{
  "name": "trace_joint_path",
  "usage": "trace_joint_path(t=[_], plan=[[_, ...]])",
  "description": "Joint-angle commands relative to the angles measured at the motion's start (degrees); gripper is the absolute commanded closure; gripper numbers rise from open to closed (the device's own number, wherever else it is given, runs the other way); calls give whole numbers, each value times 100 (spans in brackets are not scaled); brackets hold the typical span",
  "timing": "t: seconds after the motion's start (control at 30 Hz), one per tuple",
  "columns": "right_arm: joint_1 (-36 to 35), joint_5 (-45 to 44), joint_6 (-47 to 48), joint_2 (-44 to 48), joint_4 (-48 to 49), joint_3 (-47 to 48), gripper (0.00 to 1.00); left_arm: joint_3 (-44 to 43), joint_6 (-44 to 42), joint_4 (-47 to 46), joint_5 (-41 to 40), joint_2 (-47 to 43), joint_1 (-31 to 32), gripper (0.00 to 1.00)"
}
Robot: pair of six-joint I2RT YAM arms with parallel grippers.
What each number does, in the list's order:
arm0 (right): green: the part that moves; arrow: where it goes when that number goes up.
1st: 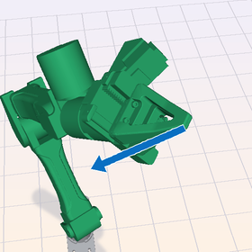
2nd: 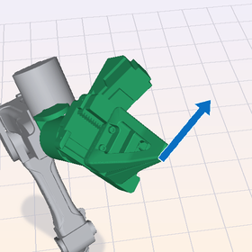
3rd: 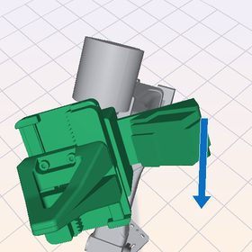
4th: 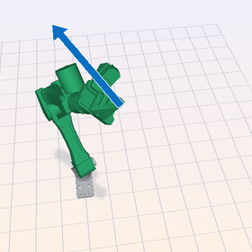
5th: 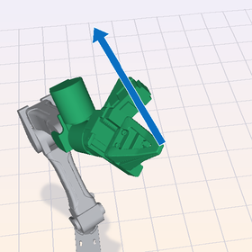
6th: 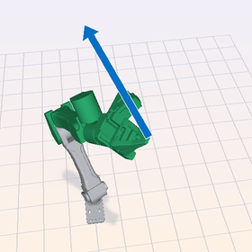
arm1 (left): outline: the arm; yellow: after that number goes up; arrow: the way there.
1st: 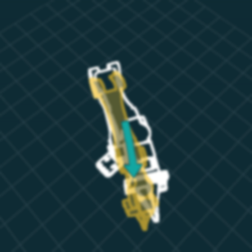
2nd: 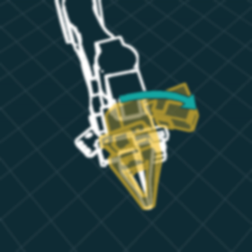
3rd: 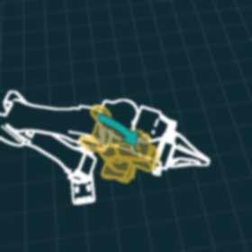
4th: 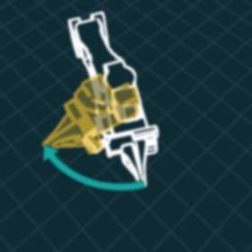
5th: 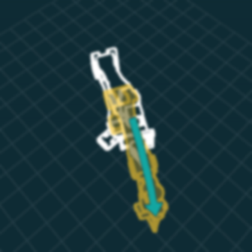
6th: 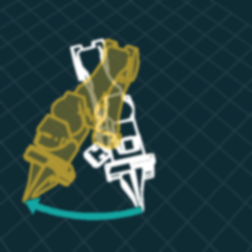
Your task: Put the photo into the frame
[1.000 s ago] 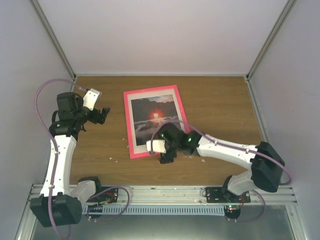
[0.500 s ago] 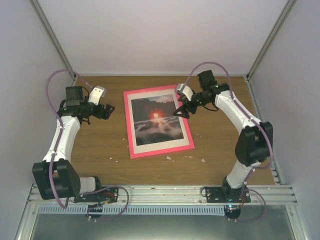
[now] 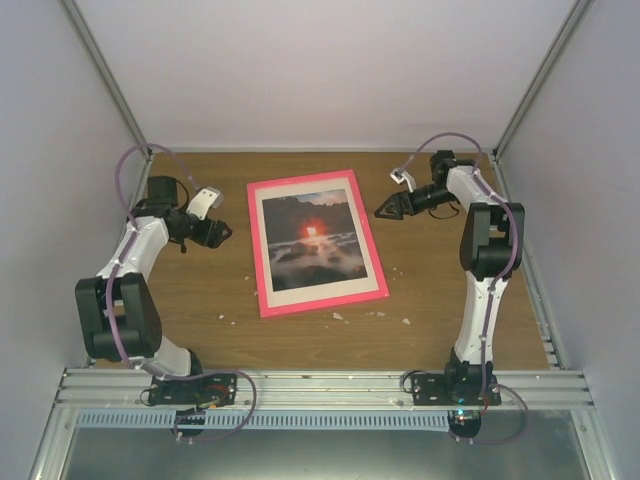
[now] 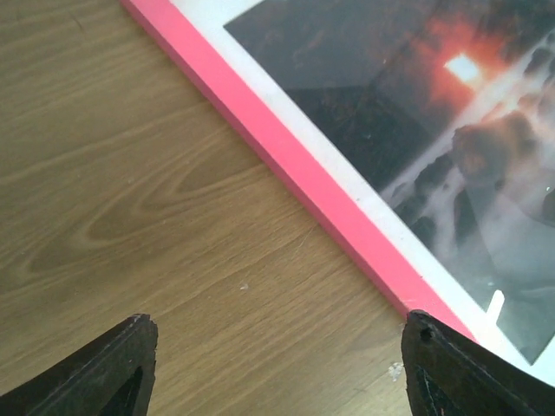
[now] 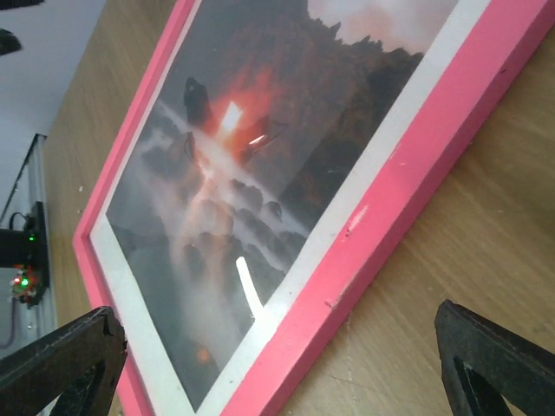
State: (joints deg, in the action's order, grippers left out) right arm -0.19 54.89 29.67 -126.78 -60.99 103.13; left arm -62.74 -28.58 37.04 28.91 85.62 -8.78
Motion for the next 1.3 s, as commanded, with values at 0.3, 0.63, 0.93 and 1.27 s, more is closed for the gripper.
trace_joint_path(t=[0.3,0.63,0.93,1.27], plan=[[-69,804,-1029,-749,488,-151,9,-206,448,-144,658,1131,-45,32],[-307,711,-1287,-1250,744,165,11,-400,751,-469,960,1854,-45,36],[-507,833,-1405,-1338,876,-217,22,-894,1343,-642,1524,2683,-22,43],[-592,933,-1292,-1046,953,-977,42,-1076,1418,-794,1604,3194,311,56]])
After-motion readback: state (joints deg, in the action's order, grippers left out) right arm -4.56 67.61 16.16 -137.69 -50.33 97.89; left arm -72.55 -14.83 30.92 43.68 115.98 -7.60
